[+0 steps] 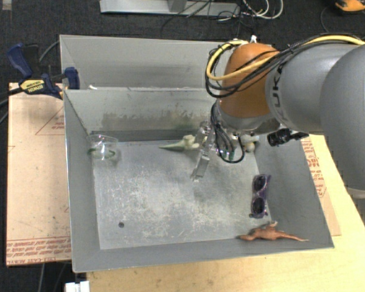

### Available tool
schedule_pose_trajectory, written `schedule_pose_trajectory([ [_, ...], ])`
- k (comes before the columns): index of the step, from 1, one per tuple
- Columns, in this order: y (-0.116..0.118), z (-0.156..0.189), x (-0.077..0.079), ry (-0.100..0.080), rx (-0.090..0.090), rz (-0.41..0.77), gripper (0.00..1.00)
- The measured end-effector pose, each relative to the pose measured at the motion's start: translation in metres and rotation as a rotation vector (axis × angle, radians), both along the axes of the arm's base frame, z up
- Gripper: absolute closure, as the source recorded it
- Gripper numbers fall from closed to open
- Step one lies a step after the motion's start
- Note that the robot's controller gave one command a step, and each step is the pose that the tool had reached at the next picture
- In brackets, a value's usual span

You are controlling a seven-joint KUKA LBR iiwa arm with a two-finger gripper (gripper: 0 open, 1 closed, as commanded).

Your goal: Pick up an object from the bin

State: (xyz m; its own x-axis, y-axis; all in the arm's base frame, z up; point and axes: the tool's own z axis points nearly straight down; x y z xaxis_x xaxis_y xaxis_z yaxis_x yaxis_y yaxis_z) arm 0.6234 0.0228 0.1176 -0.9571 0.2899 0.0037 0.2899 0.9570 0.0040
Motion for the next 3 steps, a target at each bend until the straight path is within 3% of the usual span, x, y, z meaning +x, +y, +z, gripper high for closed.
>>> schedule_pose_trajectory([
  [1, -0.070, -0.041, 0.011, 0.002, -0.002, -0.143, 0.00],
  [2, 0.027, -0.043, 0.018, -0.003, 0.000, 0.018, 0.00],
  [3, 0.009, -0.045, 0.021, -0.003, 0.001, 0.004, 0.00],
])
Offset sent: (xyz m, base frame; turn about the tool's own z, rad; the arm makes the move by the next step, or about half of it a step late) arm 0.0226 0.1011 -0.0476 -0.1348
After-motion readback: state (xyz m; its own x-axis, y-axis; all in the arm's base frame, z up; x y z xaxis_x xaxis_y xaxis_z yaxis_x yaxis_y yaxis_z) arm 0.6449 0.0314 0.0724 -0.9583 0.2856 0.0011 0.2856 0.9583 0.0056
